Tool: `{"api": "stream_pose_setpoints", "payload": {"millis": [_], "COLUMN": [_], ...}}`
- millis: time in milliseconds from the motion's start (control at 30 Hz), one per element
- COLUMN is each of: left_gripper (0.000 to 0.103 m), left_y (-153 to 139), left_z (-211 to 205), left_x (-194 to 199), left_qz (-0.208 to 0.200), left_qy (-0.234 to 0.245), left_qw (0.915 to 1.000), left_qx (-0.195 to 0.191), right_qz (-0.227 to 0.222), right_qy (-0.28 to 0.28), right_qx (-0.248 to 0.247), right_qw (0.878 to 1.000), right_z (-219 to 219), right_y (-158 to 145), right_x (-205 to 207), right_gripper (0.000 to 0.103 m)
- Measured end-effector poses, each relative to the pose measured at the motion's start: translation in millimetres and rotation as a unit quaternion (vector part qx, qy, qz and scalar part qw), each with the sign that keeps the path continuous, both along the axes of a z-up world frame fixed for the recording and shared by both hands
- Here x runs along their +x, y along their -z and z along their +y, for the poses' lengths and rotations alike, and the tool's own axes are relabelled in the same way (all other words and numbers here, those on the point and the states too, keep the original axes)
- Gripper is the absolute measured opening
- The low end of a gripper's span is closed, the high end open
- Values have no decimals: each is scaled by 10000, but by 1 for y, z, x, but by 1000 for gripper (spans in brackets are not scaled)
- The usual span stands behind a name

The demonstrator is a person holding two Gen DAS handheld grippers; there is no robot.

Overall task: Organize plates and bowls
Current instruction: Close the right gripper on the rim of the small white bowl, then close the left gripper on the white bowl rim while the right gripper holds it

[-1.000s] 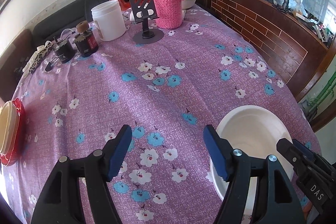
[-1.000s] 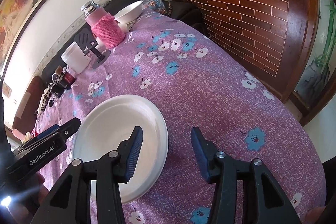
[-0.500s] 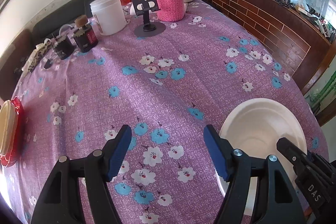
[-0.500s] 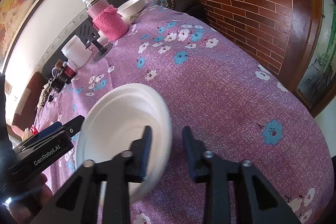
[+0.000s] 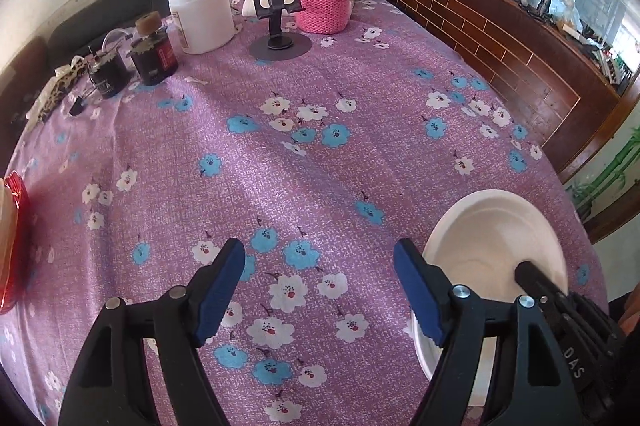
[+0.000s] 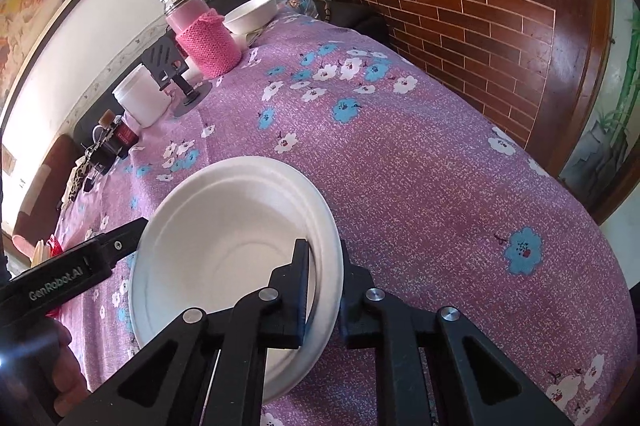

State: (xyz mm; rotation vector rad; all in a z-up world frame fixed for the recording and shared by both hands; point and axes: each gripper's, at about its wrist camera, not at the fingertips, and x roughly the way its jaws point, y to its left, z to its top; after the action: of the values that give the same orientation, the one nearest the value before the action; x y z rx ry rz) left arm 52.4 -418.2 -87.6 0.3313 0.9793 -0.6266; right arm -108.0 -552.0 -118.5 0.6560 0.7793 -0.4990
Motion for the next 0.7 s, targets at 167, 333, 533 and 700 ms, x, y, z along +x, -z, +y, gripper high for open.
{"api": "stream_pose_setpoints", "payload": {"millis": [167, 333, 533, 700], "left_gripper": [76, 76, 76, 77], "left_y": [4, 6, 0, 1], "left_z": [1, 2, 8, 5], "left_x": [3, 5, 8, 5], "left_qz": [41, 88, 106, 176], "left_qy": [-22, -13, 67, 202], "left_qw": [10000, 9999, 9998, 9996], "left_qx": [66, 89, 132, 105], "right_qz": [-51, -41, -59, -74], "right_qy": [-4, -1, 61, 34], "right_qx": [-24, -127, -18, -66], "right_qw": [10000, 9999, 10000, 9999], "right_z": [1, 5, 2, 4], "right_y": [-2, -5, -1, -2], "right_x": [0, 1, 1, 2], "right_gripper": [11, 11, 11, 11]}}
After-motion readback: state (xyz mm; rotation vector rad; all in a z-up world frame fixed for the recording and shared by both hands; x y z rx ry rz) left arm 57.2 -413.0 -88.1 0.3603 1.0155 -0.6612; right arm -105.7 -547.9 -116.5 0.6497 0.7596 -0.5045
